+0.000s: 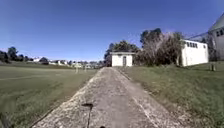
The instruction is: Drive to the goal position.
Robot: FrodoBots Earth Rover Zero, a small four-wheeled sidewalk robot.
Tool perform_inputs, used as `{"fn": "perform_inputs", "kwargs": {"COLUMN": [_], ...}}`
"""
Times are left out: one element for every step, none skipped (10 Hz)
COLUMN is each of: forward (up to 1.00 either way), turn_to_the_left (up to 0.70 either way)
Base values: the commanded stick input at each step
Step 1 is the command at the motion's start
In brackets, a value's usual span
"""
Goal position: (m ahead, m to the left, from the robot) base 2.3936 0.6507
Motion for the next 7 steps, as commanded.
{"fn": "perform_inputs", "kwargs": {"forward": [1.00, 1.00, 1.00, 1.00, 1.00, 1.00, 1.00], "turn_to_the_left": [0.00, 0.00, 0.00, 0.00, 0.00, 0.00, 0.00]}}
